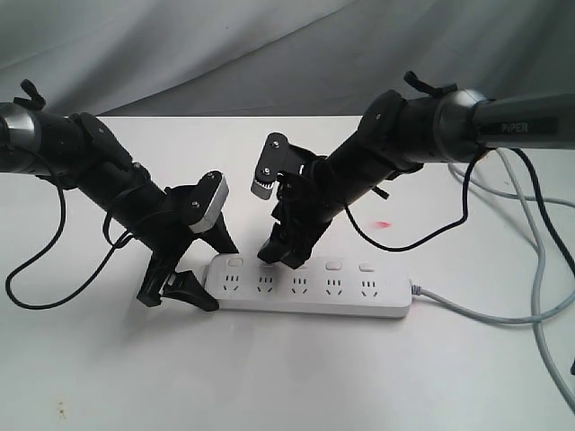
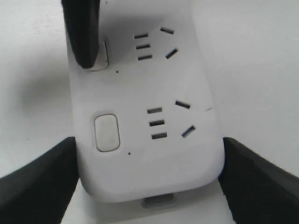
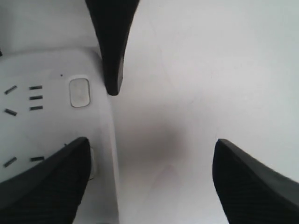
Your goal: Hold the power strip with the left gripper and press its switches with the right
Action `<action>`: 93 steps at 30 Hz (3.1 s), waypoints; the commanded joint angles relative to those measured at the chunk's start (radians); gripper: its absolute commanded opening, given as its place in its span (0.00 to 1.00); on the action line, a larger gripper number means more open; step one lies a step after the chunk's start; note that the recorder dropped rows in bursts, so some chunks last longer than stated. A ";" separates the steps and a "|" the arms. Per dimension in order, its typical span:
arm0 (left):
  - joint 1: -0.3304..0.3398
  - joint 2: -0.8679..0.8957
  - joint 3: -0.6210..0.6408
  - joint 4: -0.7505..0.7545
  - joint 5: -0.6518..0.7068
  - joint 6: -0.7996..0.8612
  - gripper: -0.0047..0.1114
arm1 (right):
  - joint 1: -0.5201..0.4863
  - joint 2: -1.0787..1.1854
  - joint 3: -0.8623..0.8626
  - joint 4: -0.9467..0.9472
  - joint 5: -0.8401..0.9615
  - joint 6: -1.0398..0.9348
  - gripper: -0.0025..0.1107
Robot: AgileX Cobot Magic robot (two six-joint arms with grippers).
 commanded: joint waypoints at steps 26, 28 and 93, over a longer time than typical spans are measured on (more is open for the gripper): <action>-0.006 -0.005 -0.005 -0.023 0.005 0.003 0.24 | 0.044 0.024 0.004 -0.121 -0.035 0.032 0.62; -0.006 -0.005 -0.005 -0.023 0.005 0.003 0.24 | 0.035 -0.005 0.004 -0.103 -0.026 0.027 0.62; -0.006 -0.005 -0.005 -0.023 0.003 0.003 0.24 | -0.102 -0.007 0.144 0.054 0.007 -0.176 0.62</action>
